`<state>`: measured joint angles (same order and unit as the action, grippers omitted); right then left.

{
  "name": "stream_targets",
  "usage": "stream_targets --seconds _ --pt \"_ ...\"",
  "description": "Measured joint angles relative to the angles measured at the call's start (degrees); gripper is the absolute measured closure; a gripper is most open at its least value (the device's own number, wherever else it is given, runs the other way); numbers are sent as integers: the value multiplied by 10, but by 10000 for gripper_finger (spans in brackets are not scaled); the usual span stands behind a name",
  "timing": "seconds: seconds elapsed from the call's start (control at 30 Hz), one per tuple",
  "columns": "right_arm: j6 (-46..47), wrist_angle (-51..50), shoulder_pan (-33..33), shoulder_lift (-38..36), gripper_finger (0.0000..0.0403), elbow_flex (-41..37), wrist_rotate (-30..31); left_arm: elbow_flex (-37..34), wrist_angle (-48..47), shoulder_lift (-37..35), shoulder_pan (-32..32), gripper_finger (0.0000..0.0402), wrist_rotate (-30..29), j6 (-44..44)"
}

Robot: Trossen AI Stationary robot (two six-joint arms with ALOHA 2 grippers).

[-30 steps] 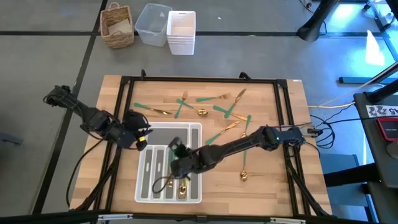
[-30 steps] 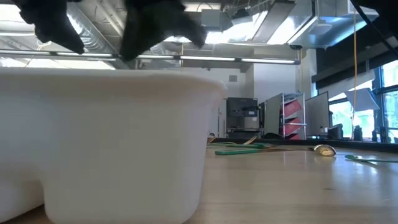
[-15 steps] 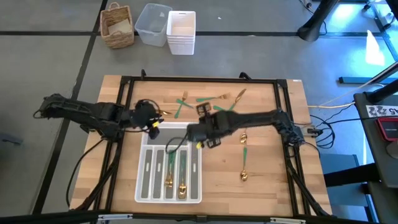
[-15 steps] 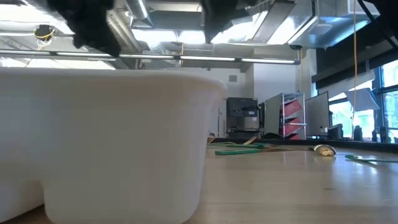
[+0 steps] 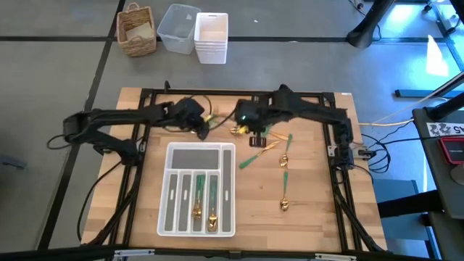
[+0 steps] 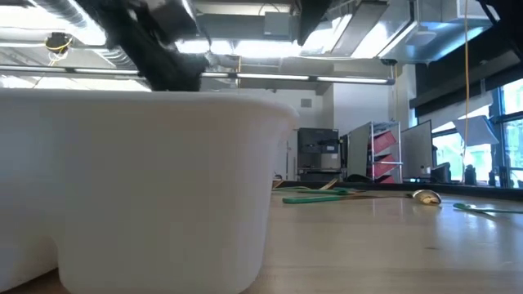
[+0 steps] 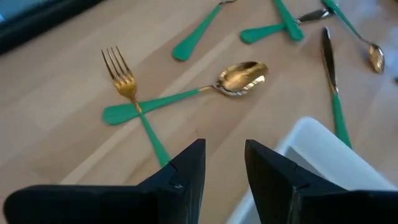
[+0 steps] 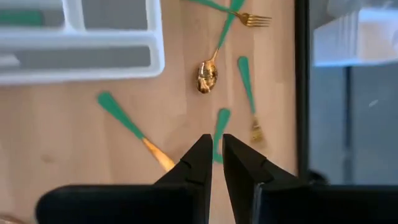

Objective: Sort silverware
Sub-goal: Put the fork in the silverware tray

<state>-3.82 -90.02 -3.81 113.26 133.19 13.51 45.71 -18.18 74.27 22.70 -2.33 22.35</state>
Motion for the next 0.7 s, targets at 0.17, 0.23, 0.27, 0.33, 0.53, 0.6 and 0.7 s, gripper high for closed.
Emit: stream_targets --seconds 0.17,0.23,0.27,0.33,0.53,0.6,0.7 --pt "93 0 -33 -47 363 0 -80 0 19 59 59 295 73 -2" --pt "124 0 -43 -65 363 0 -107 0 19 78 72 295 82 -11" --pt "135 0 -46 -74 363 0 -111 0 20 86 77 295 83 -19" --pt "149 0 -46 -88 363 0 -109 0 22 101 85 295 84 -34" --pt "164 0 -45 -110 363 0 -98 0 58 144 96 295 84 -42" --pt "178 0 -45 -118 363 0 -98 0 74 158 97 295 84 -44" --pt "188 0 -45 -130 363 0 -87 11 78 181 97 295 83 -50"
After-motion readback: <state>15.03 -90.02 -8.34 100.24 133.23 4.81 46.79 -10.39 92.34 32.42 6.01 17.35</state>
